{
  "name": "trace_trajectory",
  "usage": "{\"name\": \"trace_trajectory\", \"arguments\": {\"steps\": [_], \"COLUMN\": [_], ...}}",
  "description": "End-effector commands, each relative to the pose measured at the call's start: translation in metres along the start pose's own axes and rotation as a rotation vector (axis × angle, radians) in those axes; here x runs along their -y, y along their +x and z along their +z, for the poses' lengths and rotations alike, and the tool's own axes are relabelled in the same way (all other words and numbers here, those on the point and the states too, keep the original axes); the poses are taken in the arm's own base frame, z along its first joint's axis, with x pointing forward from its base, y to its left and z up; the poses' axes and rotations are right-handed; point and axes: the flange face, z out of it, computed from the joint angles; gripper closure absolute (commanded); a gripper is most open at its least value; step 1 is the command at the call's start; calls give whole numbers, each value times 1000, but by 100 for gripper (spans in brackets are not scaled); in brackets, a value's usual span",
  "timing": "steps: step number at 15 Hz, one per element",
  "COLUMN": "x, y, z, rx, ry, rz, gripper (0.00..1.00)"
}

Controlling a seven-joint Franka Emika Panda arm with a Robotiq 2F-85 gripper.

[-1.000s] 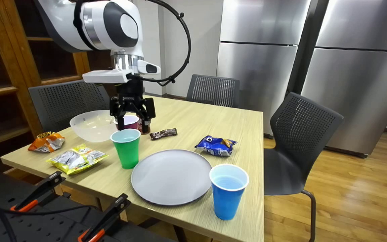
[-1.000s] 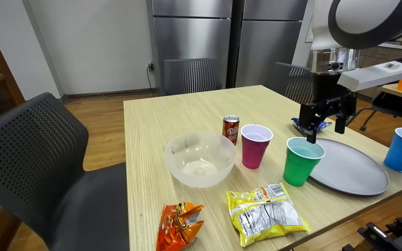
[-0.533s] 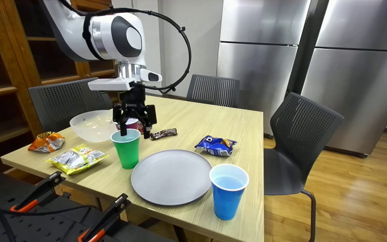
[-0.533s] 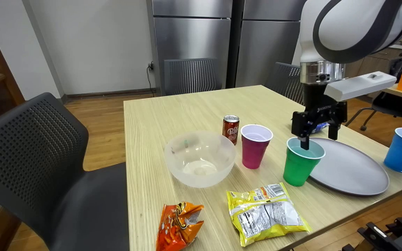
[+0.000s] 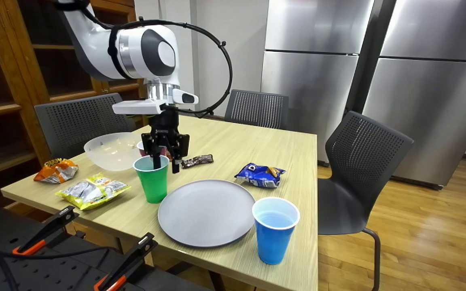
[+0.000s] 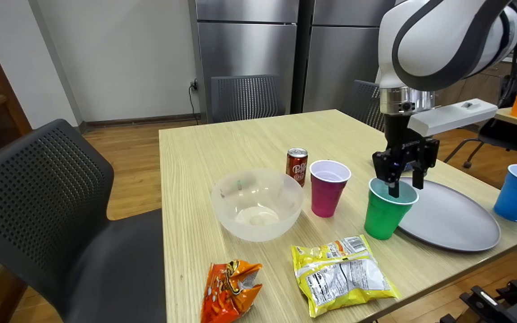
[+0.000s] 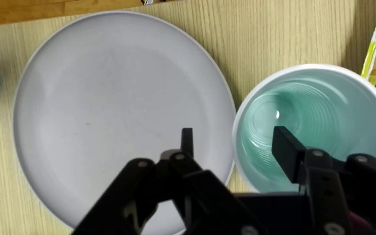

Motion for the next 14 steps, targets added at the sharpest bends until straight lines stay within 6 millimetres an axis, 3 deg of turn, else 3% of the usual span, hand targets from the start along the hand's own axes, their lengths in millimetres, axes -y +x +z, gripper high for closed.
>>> {"name": "trace_trajectory", "arguments": {"steps": [1, 4, 6, 14], "x": [1, -1, -1, 5], "y": [7, 8, 8, 3], "z": [-2, -1, -1, -7], "rx": [13, 16, 18, 40], "ry": [-20, -19, -19, -6], "rz": [23, 26, 26, -10], "gripper": [65, 89, 100, 99]}}
